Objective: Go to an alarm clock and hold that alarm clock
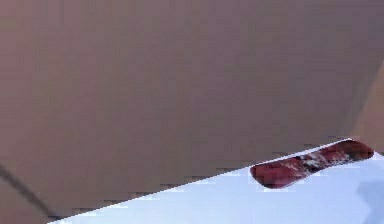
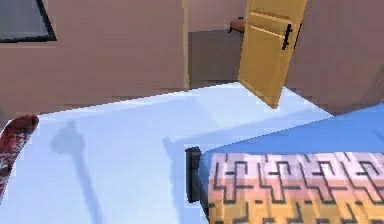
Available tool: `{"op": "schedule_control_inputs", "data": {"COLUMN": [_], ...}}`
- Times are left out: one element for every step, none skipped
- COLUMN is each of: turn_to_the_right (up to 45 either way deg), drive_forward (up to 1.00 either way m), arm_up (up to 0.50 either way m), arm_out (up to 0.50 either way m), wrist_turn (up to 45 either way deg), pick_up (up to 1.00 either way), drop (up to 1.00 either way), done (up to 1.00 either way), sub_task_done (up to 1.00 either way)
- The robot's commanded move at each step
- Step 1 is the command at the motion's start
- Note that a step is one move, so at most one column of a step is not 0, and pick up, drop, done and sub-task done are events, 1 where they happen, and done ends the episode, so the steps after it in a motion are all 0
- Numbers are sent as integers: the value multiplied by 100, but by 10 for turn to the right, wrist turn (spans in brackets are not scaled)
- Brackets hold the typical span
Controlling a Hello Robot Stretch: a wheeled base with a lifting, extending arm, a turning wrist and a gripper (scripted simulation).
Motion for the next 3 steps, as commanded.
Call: {"op": "schedule_control_inputs", "data": {"turn_to_the_right": [0, -450, -450], "drive_forward": [10, 0, 0], "arm_up": [0, 0, 0], "arm_out": [0, 0, 0], "wrist_turn": [0, 0, 0], "pick_up": [0, 0, 0], "drop": [0, 0, 0], "done": [0, 0, 0], "sub_task_done": [0, 0, 0]}}
